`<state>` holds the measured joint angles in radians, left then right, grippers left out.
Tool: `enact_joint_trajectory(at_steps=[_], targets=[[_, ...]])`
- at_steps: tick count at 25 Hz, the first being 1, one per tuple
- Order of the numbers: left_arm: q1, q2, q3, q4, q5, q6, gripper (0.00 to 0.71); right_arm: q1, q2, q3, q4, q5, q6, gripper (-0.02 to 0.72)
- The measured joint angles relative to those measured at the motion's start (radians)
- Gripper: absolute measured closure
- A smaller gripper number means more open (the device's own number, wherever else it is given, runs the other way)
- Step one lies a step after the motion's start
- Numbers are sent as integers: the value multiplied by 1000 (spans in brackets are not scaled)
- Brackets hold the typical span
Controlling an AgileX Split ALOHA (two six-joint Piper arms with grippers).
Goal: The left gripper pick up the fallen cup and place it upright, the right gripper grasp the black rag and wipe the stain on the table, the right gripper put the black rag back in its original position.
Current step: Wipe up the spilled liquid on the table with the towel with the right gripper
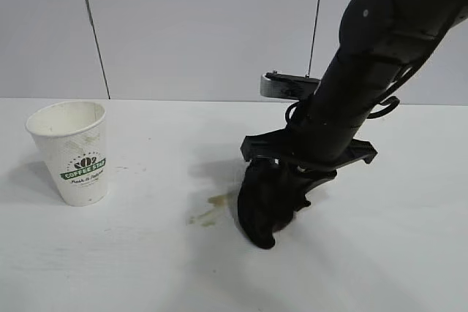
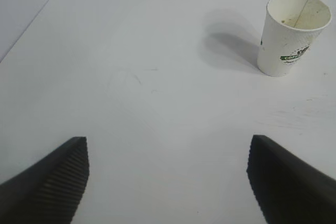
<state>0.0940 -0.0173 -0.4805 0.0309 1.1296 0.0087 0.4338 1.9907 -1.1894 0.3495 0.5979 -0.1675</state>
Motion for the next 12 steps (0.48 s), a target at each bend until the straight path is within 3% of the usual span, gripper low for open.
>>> enact_joint_trajectory(at_steps=[2, 5, 12], targets=[[0, 0, 0, 0, 0, 0, 116, 41, -12, -12, 52, 42, -30, 659], [0, 0, 0, 0, 0, 0, 116, 115, -15, -45, 103, 35, -75, 659], [0, 0, 0, 0, 0, 0, 116, 246, 23, -58, 85, -268, -91, 659]])
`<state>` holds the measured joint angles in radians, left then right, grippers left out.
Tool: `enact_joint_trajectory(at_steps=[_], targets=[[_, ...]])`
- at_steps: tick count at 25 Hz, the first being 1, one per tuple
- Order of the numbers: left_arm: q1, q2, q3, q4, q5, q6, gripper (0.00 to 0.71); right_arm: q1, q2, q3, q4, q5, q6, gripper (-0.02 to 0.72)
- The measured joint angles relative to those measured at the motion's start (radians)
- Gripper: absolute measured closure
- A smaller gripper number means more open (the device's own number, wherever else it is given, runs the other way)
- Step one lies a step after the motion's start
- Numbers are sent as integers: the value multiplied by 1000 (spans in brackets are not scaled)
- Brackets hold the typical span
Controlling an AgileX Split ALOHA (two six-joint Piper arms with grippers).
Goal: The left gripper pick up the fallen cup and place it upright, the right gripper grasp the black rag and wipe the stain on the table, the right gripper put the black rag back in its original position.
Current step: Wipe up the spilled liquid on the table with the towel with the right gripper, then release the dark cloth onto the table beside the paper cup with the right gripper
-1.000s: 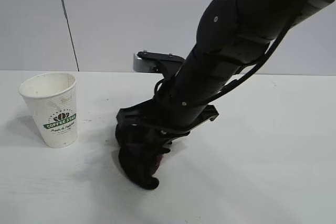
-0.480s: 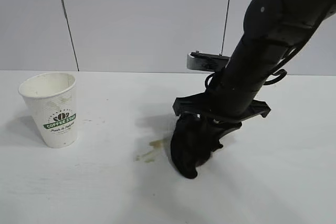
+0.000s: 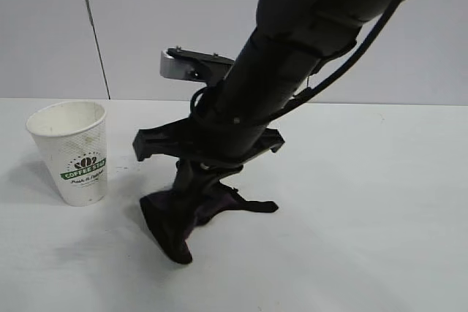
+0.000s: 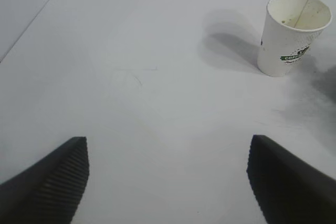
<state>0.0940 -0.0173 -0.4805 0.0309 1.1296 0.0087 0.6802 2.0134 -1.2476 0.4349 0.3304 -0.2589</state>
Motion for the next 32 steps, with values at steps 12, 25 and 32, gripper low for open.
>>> enact_joint_trajectory(at_steps=[12, 25, 32], targets=[[0, 0, 0, 0, 0, 0, 116, 4, 100, -6, -47, -81, 0, 660], [0, 0, 0, 0, 0, 0, 116, -295, 90, -165, -355, 325, 110, 660], [0, 0, 0, 0, 0, 0, 116, -317, 83, -292, -247, 678, 59, 660]])
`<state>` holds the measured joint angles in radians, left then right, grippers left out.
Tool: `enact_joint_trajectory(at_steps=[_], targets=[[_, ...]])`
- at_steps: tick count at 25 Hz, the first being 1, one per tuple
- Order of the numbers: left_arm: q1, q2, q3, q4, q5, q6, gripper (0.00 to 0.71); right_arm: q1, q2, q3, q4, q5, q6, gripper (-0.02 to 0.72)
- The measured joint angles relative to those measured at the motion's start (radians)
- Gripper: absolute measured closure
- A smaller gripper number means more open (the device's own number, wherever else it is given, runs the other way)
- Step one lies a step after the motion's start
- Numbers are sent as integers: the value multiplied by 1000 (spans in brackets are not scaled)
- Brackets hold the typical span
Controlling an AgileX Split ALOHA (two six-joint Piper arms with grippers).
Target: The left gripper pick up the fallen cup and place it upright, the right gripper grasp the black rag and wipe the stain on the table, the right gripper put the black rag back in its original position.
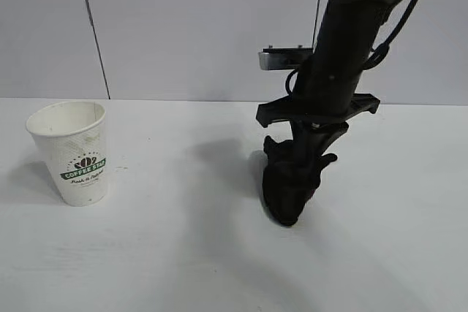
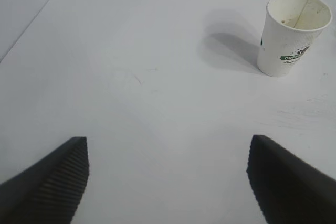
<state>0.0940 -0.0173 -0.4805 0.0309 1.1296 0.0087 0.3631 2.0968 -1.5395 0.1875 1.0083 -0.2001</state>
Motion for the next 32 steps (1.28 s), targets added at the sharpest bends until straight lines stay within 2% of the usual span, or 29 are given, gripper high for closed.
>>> enact_joint_trajectory(at_steps=[2, 4, 7, 9, 13, 15, 16, 18, 20, 21, 22, 24, 29, 32], targets=[[0, 0, 0, 0, 0, 0, 116, 20, 0, 0, 76, 43, -66, 660], [0, 0, 0, 0, 0, 0, 116, 49, 0, 0, 129, 51, -116, 660], [0, 0, 0, 0, 0, 0, 116, 92, 0, 0, 131, 15, -133, 660], [0, 0, 0, 0, 0, 0, 116, 99, 0, 0, 89, -15, -95, 660], [0, 0, 0, 0, 0, 0, 116, 100, 0, 0, -64, -24, -4, 660], [0, 0, 0, 0, 0, 0, 116, 100, 0, 0, -102, -24, 25, 635], [0, 0, 0, 0, 0, 0, 116, 100, 0, 0, -108, -25, 33, 587], [0, 0, 0, 0, 0, 0, 116, 100, 0, 0, -112, -37, 41, 430], [0, 0, 0, 0, 0, 0, 116, 100, 0, 0, -114, -42, 49, 215], [0, 0, 0, 0, 0, 0, 116, 100, 0, 0, -121, -43, 58, 138], [0, 0, 0, 0, 0, 0, 116, 100, 0, 0, -131, -45, 77, 101], [0, 0, 0, 0, 0, 0, 116, 100, 0, 0, -170, -52, 126, 83], [0, 0, 0, 0, 0, 0, 116, 76, -31, 0, -322, -77, 253, 122], [0, 0, 0, 0, 0, 0, 116, 3, -89, 0, -360, -92, 290, 127]])
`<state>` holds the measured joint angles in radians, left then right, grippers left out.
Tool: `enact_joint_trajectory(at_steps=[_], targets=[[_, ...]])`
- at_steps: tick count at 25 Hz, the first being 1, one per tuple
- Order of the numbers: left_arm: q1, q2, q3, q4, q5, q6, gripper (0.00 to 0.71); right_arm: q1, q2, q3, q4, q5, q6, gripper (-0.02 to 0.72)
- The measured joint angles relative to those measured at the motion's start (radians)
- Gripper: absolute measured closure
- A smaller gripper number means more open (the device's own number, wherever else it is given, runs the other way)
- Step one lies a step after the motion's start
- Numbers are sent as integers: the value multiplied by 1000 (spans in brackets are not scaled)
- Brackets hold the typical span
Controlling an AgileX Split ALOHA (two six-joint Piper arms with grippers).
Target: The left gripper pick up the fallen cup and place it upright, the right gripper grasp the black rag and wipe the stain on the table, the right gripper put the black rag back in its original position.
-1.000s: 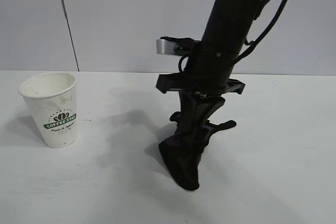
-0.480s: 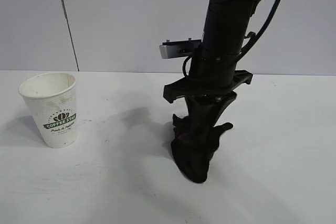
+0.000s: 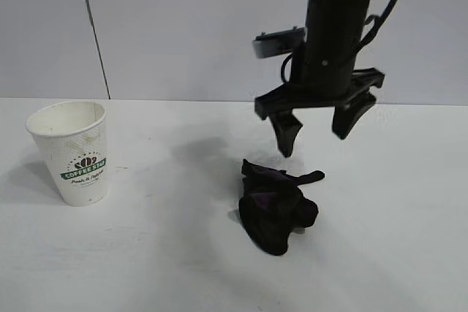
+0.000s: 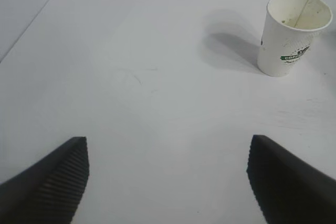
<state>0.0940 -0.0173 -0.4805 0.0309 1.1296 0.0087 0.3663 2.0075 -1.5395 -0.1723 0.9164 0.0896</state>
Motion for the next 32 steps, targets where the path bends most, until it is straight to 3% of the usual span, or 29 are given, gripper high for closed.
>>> enact_joint_trajectory(at_steps=[6, 11, 14, 18, 22, 26, 32], targets=[[0, 0, 0, 0, -1, 0, 116, -247, -158, 0, -16, 11, 10, 127], [0, 0, 0, 0, -1, 0, 116, -526, -330, 0, -20, 43, -38, 127], [0, 0, 0, 0, -1, 0, 116, -682, -440, 0, 7, 59, -58, 127], [0, 0, 0, 0, -1, 0, 116, -810, -611, 1, 91, 64, -112, 127], [0, 0, 0, 0, -1, 0, 116, -801, -824, 1, 227, 71, -199, 127], [0, 0, 0, 0, -1, 0, 116, -697, -1059, 1, 353, 117, -308, 132], [0, 0, 0, 0, -1, 0, 116, -573, -1426, 98, 377, 216, -364, 136]])
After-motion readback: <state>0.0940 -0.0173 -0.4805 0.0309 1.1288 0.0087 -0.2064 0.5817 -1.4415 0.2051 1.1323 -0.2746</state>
